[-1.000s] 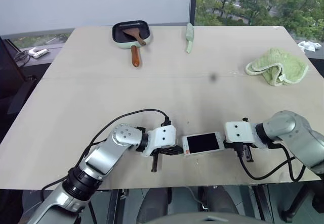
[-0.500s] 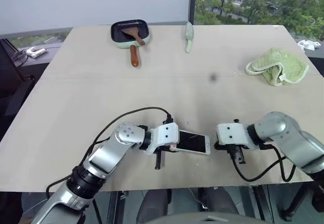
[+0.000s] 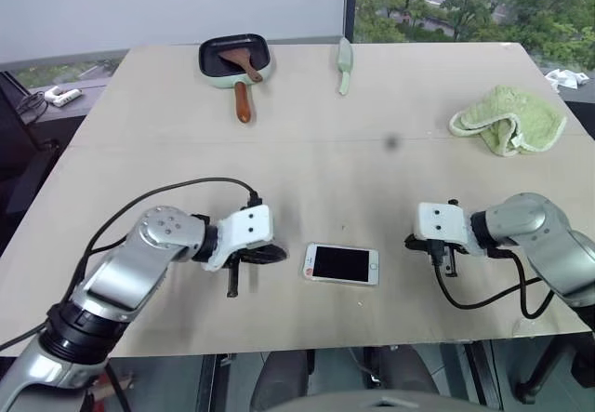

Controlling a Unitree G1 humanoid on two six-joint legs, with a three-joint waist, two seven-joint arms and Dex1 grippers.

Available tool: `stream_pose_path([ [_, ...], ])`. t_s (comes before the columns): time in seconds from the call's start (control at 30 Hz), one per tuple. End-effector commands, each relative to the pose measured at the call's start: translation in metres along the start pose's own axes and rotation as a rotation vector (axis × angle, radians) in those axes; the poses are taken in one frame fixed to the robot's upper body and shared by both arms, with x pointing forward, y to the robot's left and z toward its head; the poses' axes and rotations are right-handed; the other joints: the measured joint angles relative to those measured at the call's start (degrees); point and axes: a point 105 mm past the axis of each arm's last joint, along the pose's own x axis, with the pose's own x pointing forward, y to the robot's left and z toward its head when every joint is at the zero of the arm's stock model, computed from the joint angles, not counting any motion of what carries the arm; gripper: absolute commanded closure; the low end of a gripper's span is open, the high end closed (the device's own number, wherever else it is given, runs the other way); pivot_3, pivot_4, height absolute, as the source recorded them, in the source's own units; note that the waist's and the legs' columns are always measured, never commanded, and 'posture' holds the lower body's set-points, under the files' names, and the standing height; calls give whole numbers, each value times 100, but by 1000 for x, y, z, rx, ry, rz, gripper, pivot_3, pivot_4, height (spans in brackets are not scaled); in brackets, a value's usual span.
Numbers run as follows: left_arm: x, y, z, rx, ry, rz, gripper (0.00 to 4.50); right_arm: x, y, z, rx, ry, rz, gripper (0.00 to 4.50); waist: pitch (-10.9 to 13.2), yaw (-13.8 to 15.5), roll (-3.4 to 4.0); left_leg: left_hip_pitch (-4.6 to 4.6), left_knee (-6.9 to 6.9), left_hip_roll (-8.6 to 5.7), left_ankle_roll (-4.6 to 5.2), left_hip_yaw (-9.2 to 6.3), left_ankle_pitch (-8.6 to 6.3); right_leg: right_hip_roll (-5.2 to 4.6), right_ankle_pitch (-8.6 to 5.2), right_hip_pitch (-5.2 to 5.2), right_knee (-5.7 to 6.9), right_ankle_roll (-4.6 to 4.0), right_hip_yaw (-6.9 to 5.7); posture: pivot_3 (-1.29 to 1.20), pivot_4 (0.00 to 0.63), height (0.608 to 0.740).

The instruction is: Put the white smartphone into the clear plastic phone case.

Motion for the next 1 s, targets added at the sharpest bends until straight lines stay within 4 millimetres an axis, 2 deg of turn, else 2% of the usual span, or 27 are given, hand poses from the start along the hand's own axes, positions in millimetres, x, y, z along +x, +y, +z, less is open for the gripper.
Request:
stream_pose_path([
  [0.03,6,2,29,21,-226,25,4500,-3,11,25,30,-175,1,4479,2,13,-4,-3,0,0,0,-3,0,-1,0,1,-4,0,-3,0,150,740],
  [0.17,16,-5,35,-32,-353,8,4500,-2,22,31,82,-294,22,4479,3,4,-6,-8,1,-1,0,-2,0,-5,1,-1,-3,1,-2,0,150,740],
  [0.33,32,-17,15,-60,-327,-19,4500,7,21,22,171,-422,-33,4479,2,-20,-7,8,-2,0,0,1,0,-1,1,3,9,0,2,0,150,740],
  [0.5,37,-12,2,-52,-303,14,4500,18,19,23,202,-515,-23,4479,3,-20,-6,12,-2,-1,-1,2,0,4,1,3,12,-1,5,0,150,740],
  [0.63,42,-16,-7,-58,-291,9,4500,29,25,15,191,-513,3,4479,2,-18,-6,10,-2,-1,-1,3,0,2,1,3,10,-1,5,0,150,740],
  [0.73,45,-17,-13,-63,-283,15,4500,38,24,-1,232,-471,-9,4479,1,-14,-5,11,-3,-1,-1,3,0,0,1,4,9,-1,5,0,150,740],
  [0.83,46,-17,-12,-60,-290,14,4500,43,31,-13,238,-418,21,4479,-5,-14,-5,23,-3,-1,-1,3,0,0,1,13,11,-1,6,0,150,740],
  [1.0,46,-20,-10,-55,-294,5,4500,48,42,-22,254,-345,85,4479,-19,-12,-5,27,-3,-1,-1,3,0,0,1,19,11,-1,6,0,150,740],
])
